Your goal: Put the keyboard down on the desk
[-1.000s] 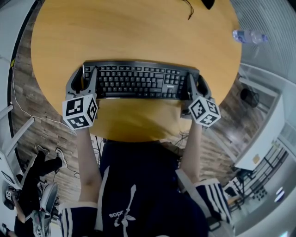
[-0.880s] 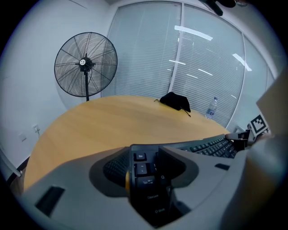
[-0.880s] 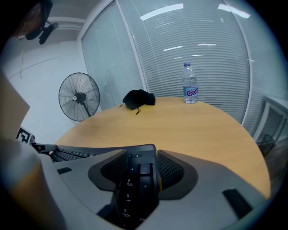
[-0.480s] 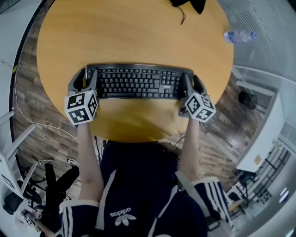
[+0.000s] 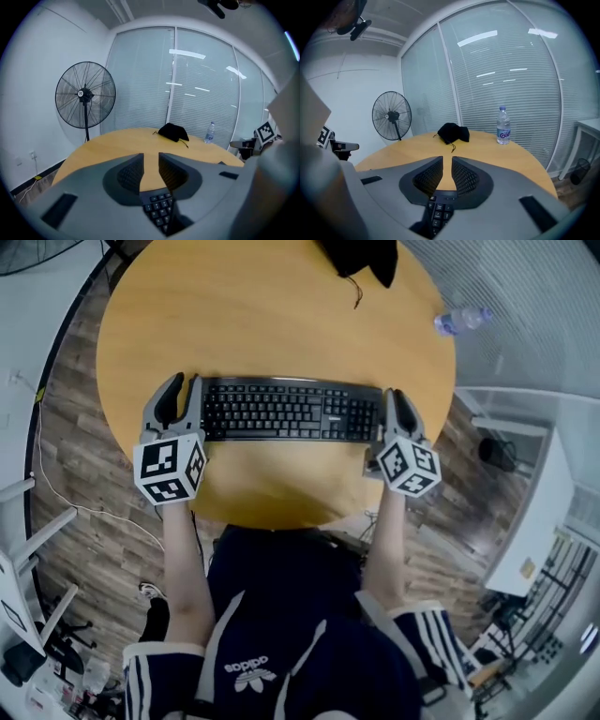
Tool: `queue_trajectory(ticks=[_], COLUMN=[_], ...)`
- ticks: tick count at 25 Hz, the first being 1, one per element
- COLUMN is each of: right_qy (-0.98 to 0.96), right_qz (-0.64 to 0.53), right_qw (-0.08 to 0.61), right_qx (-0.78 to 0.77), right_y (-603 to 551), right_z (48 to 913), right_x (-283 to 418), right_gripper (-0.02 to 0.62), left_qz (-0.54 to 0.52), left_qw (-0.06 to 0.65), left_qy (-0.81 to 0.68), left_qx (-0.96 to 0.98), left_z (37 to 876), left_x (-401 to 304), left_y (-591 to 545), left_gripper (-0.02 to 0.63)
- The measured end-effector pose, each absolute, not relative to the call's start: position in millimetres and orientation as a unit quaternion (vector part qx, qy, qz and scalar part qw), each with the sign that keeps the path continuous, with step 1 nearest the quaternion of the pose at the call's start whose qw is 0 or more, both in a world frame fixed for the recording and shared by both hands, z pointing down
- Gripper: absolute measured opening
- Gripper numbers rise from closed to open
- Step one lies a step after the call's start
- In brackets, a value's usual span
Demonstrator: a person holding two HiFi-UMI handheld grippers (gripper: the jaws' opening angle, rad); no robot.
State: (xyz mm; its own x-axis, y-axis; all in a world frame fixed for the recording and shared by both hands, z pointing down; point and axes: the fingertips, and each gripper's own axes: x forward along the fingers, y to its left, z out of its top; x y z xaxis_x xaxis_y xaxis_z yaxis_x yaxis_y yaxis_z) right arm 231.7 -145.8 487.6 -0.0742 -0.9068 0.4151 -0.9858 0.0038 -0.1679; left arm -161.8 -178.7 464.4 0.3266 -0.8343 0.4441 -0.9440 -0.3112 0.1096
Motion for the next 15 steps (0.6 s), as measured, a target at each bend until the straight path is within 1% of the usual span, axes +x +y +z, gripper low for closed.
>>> queue_trajectory(ticks=[3, 6, 12, 15], right_qy=[-0.713, -0.728, -0.758, -0.766], right_qz=[0.199, 0.184, 0.131, 0.105], right_qw=[0.082, 0.074, 0.039, 0.034], right_qx=[0.668, 0.657, 0.638, 0.633], right_y=[-141, -128, -98, -85], right_z=[468, 444, 383, 355], right_x=[219, 203, 175, 165], right_gripper=[0.026, 0.018, 0.005, 0.004], left_qz=[0.129, 0.107, 0.063, 0.046], left_qw=[0.151, 0.126, 0.085, 0.067], left_qy=[-0.558, -0.553, -0.541, -0.535], left_qx=[0.806, 0.816, 0.835, 0.841], left_z=[436, 410, 365, 343], left_x=[-157, -151, -144, -140], left_y=[-174, -166, -145, -130], left_gripper=[0.050, 0.011, 0.003, 0.002])
